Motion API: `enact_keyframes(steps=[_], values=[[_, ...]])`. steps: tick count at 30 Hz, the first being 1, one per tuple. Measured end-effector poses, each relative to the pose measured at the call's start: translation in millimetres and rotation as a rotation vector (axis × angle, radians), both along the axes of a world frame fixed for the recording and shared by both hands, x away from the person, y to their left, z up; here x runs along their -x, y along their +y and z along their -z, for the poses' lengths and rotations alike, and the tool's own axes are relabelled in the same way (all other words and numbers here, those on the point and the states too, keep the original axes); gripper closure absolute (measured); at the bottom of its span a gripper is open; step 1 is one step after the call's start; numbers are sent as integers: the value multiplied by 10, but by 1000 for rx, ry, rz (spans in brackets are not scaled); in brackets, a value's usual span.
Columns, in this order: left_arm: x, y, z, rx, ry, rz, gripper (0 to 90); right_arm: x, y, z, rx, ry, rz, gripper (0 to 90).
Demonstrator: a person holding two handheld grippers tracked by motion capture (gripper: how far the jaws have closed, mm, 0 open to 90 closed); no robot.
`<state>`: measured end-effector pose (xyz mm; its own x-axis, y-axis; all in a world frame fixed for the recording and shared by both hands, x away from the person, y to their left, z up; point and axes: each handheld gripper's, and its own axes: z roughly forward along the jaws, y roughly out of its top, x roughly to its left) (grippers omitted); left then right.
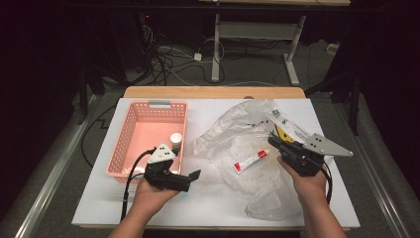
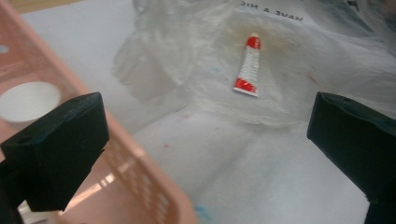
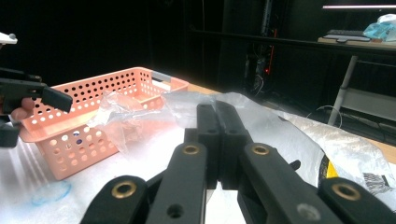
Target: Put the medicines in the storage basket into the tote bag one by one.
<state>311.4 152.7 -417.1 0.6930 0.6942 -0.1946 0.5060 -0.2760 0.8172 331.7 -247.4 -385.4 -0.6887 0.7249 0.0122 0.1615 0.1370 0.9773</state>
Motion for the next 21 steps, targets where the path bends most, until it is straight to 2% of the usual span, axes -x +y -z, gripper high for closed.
enact_keyframes(steps=[10, 14, 17, 21], values=[[-74, 346, -16, -13, -14, -120, 0, -25, 1, 40, 3, 10, 0, 900], [-88, 420, -11, -22, -21, -144, 0, -16, 15, 35, 3, 13, 1, 900], [-108, 478, 5, -26, -16, -164, 0, -7, 6, 27, 15, 8, -2, 900], [-128, 558, 27, -28, -4, -191, 0, 7, 4, 13, 5, 6, -2, 900]])
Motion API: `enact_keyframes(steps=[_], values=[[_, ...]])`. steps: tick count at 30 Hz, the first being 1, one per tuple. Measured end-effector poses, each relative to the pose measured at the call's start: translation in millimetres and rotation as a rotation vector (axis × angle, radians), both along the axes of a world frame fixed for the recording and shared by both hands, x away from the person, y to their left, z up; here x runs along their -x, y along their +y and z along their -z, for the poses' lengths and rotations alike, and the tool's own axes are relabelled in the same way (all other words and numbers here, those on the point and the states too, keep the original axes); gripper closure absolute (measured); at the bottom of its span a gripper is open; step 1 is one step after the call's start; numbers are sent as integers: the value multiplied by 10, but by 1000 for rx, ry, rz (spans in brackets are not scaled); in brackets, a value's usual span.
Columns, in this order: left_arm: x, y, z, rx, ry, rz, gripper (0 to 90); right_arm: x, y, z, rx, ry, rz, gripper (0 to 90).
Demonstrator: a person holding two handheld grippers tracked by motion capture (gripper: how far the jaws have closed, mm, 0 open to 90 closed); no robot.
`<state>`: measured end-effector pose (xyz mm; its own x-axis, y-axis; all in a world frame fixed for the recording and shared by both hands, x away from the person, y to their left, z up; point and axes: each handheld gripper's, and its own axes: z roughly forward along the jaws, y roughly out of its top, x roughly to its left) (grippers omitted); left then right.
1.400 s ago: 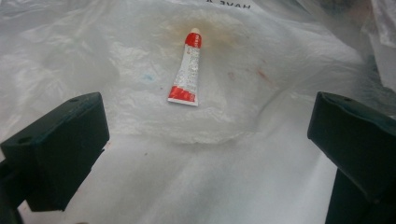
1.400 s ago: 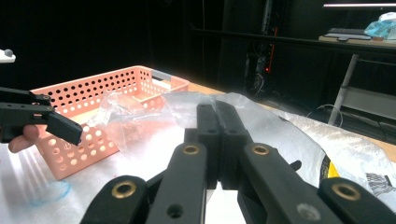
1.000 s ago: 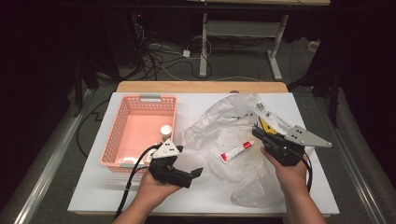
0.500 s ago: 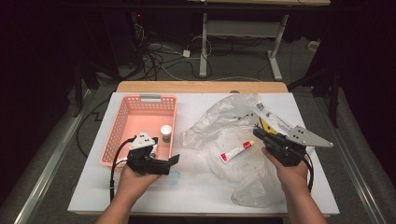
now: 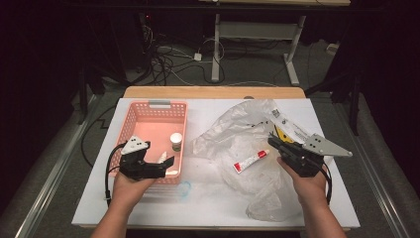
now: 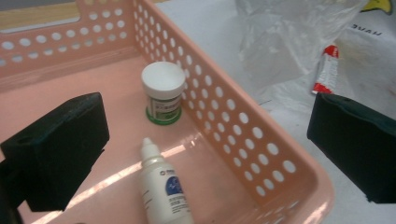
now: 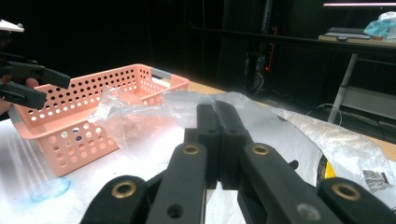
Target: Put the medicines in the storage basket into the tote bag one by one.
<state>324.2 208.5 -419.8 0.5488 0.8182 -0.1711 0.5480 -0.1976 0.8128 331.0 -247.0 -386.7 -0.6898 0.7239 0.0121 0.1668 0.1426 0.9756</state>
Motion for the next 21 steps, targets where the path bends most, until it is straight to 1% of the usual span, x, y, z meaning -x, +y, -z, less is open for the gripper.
enact_keyframes(steps=[4, 7, 10, 13, 14, 15, 16, 17, 19, 20, 21], values=[[-27, 36, 13, 2, 11, -7, 0, -9, 1, 3, -1, 0, 0, 900], [-32, 48, -3, -13, 23, -25, 0, -9, -2, 12, 8, 2, -1, 900], [-37, 68, -17, 7, 25, -27, 0, -6, -4, 3, 6, -4, 1, 900], [-59, 82, -50, 32, 37, -35, 0, -4, -14, -14, 5, -8, 1, 900], [-71, 81, -66, 38, 36, -36, 0, -4, -18, -23, -3, -10, 1, 900], [-88, 73, -85, 36, 32, -40, 0, -1, -29, -33, 0, -13, 0, 900], [-108, 65, -103, 35, 27, -41, 0, 5, -31, -44, -10, -13, 2, 900], [-129, 59, -121, 44, 21, -41, 0, 5, -46, -52, -2, -20, 0, 900], [-175, 45, -158, 65, 16, -44, 0, 12, -48, -59, -17, -16, 7, 900], [-199, 30, -177, 68, 10, -41, 0, 11, -49, -59, -15, -19, 5, 900], [-227, 5, -194, 61, 9, -34, 7, 14, -47, -58, -13, -16, 3, 900]])
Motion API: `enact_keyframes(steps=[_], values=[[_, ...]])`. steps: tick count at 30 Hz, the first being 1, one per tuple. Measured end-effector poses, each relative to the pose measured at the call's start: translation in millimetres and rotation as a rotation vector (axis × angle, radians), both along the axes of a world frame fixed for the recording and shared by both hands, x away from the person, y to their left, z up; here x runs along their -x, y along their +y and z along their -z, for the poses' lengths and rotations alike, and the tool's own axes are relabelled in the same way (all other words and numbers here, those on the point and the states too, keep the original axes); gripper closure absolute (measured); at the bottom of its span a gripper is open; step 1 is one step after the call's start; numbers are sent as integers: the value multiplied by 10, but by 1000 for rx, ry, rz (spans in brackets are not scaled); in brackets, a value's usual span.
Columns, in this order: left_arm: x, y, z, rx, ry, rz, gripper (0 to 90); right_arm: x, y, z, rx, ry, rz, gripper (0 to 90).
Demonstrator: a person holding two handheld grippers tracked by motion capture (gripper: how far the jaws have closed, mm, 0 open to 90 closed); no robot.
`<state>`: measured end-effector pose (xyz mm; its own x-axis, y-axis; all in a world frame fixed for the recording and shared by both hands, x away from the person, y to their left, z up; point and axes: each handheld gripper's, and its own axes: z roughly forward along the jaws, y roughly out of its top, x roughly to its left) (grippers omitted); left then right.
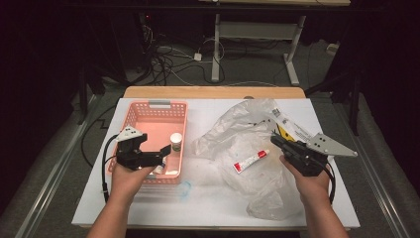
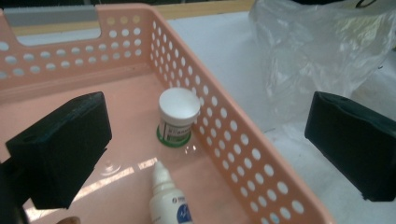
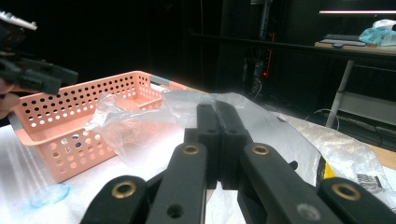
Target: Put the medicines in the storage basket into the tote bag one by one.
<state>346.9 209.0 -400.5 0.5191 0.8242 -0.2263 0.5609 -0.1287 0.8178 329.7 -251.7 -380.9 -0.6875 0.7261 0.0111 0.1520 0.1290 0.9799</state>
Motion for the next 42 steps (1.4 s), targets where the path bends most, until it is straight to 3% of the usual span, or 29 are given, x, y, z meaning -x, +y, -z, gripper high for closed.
enact_keyframes(steps=[6, 14, 18, 26, 34, 42], values=[[-255, -55, 10, -45, 23, 19, 53, -6, 22, 12, 2, 2, -8, 900], [-501, -77, 76, -53, 44, 26, 139, -8, 18, 16, 0, 4, -6, 900], [-603, -66, 142, -34, 86, 11, 155, -6, 16, 10, 5, -1, -8, 900], [-718, -97, 230, -98, 152, 21, 218, -15, -5, 11, -4, 2, -3, 900], [-769, -169, 326, -162, 228, 64, 268, -10, 13, 9, 2, -2, -8, 900], [-883, -264, 352, -181, 275, 67, 312, -17, 42, 32, 5, 9, -9, 900]])
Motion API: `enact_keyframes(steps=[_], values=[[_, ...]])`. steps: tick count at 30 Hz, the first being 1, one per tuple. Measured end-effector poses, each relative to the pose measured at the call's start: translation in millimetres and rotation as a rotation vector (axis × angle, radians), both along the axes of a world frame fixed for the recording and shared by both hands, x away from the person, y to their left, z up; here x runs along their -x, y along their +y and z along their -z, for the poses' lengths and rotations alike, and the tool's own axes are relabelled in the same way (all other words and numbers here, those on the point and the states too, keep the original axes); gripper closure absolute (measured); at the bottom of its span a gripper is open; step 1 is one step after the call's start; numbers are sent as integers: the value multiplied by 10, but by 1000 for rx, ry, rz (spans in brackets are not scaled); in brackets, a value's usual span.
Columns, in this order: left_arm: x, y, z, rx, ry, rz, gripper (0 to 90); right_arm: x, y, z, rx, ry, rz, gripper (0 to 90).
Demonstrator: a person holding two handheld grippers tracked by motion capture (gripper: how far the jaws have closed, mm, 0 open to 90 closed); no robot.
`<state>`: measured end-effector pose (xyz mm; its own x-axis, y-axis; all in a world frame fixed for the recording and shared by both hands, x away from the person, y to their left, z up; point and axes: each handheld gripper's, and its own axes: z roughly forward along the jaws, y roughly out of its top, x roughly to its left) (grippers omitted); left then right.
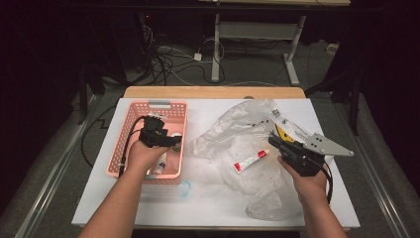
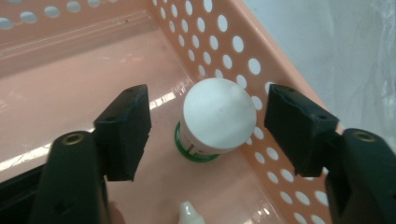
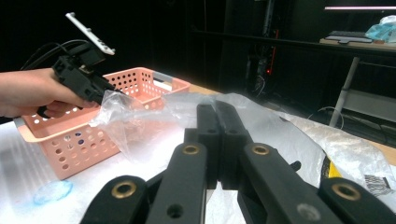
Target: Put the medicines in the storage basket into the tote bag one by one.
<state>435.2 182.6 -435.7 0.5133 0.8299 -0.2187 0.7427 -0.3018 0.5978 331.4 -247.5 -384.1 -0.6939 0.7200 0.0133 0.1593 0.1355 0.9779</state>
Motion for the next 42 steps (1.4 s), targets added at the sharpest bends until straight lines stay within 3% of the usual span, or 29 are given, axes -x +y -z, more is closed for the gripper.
enact_keyframes(steps=[11, 17, 31, 42], values=[[-126, -11, 56, -37, 74, 16, 328, -11, -10, 19, -4, 6, -2, 900], [-184, -45, 50, -75, 73, 16, 331, -18, -13, 24, -5, 11, -5, 900], [-242, -99, 74, -73, 84, -10, 446, -8, -11, 11, -1, 3, -7, 900], [-238, -134, 104, -100, 81, -15, 482, -11, -7, 19, 5, 0, -11, 900]])
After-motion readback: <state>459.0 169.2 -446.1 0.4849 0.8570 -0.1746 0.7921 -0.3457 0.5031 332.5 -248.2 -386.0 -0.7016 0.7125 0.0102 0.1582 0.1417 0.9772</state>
